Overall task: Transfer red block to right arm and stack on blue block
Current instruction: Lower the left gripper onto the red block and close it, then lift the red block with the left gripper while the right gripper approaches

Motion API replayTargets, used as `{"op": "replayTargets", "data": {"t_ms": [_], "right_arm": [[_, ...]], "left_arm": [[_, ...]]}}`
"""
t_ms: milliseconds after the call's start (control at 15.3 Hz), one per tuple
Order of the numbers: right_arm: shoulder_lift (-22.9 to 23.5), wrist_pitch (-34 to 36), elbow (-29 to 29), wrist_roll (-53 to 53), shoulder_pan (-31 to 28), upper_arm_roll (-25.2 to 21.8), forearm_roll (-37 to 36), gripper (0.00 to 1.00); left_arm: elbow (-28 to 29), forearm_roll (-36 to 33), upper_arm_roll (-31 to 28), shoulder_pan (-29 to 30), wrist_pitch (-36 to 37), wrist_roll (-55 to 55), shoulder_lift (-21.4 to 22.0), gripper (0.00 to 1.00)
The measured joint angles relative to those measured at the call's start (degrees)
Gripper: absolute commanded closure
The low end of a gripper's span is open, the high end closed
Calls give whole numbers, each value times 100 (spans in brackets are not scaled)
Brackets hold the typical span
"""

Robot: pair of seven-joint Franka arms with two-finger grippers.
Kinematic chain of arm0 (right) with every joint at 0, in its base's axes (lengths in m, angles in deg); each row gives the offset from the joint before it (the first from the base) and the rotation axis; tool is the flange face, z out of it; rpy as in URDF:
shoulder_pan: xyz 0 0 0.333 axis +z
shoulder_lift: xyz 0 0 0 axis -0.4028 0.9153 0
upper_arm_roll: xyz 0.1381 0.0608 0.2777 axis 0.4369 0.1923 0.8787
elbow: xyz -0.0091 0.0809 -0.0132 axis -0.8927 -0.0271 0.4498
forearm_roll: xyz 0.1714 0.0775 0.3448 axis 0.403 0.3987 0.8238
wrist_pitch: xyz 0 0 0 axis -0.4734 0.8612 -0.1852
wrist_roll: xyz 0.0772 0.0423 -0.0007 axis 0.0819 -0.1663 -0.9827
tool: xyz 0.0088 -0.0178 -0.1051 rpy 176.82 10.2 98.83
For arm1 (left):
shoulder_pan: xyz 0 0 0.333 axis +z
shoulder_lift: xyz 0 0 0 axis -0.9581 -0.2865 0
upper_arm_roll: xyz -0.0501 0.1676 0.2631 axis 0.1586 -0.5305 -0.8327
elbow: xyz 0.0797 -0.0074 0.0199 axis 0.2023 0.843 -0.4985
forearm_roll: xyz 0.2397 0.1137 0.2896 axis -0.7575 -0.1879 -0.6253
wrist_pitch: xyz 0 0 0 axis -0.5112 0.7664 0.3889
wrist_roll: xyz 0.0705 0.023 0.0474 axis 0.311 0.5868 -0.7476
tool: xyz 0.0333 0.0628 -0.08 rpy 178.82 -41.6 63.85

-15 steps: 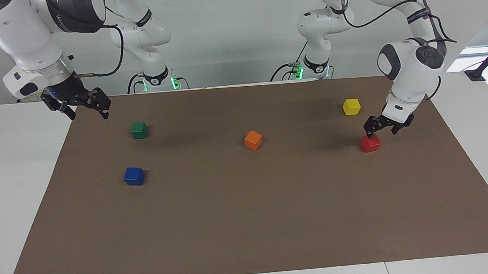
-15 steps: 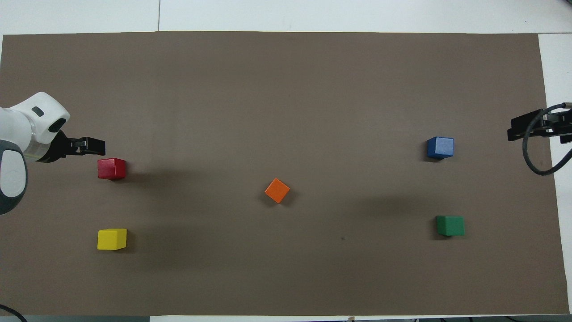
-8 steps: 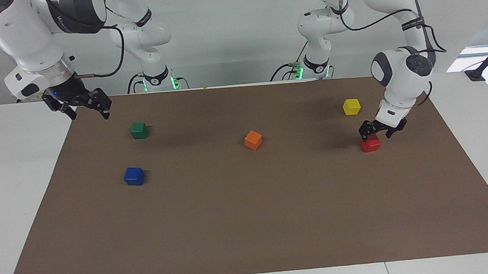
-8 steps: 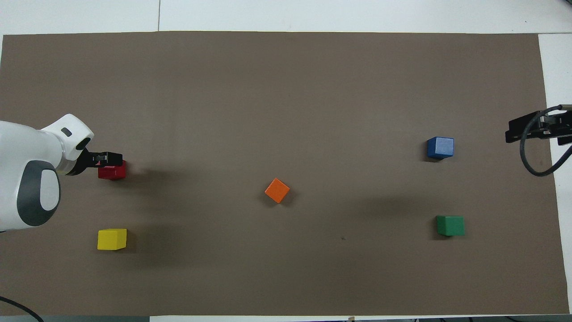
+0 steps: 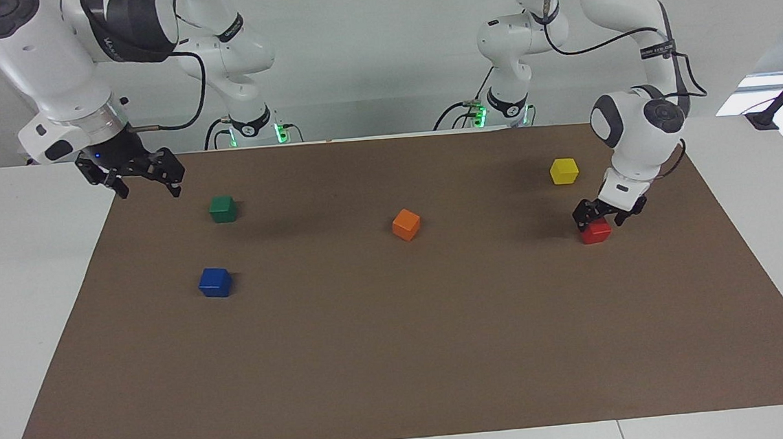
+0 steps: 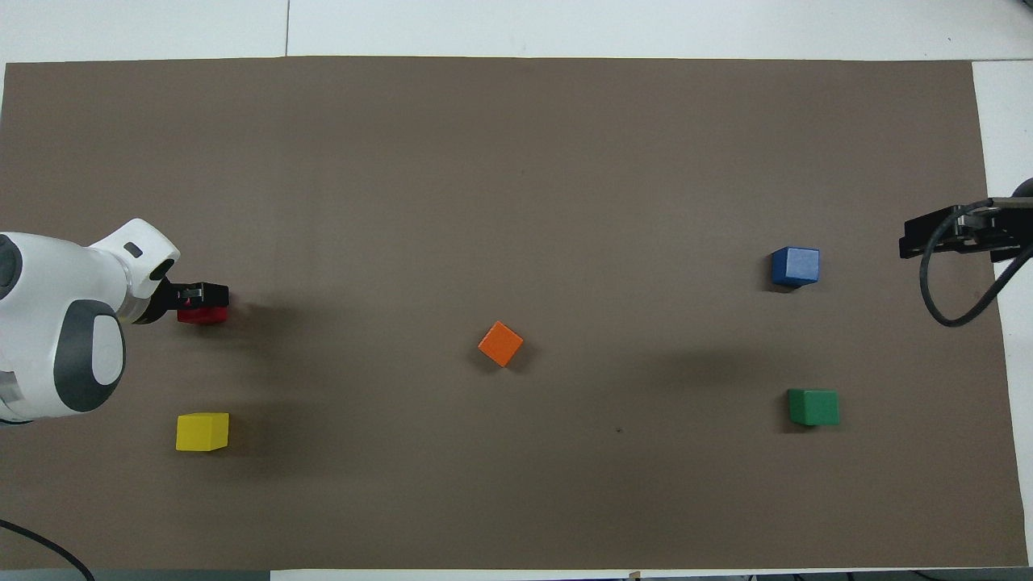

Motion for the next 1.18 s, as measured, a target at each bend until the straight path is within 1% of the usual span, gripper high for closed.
{"op": "replayTargets", "data": {"t_ms": [65, 131, 196, 262, 458, 523, 654, 785, 850, 981, 1047, 1178], "right_arm": [[-26, -18, 59, 0, 5, 0, 147, 0], [-40, -29, 93, -31, 3, 0, 437, 0], [-43, -47, 115, -183, -5, -3, 802, 0], [-41, -89, 143, -395, -30, -7, 1173, 1], [37, -247, 294, -1232, -229, -20, 2534, 2], [96, -268, 386, -1606, -328, -24, 3091, 2], [242, -307, 650, -2452, -510, -31, 4247, 3], [379, -325, 975, -3286, -590, -37, 5129, 3], [437, -330, 1174, -3715, -593, -38, 5538, 3], [611, -215, 1537, -4514, -594, -36, 6376, 3], [735, -16, 1659, -4752, -609, -37, 6722, 3], [1055, 622, 1775, -5089, -676, -38, 7405, 3]], "left_arm": [[0, 0, 0, 0, -30, -7, -24, 0], [0, 1, 0, 0, -53, -9, -43, 7], [0, 2, 0, 0, -69, -14, -57, 21], [0, 2, 0, 0, -76, -17, -65, 42], [-1, 7, 3, 0, -78, -53, -69, 95], [-1, 8, 3, 0, -77, -120, -68, 100], [-6, 12, 4, 0, -61, -321, -69, 100], [-95, 161, 21, -1, 138, -698, -69, 100], [-247, 276, 43, -1, 417, -904, -67, 100], [-795, 420, 100, -8, 1287, -1197, -55, 100], [-1155, 547, 121, -17, 1822, -1399, -41, 100], [-1841, 974, 130, -43, 2778, -1995, 5, 100]]}}
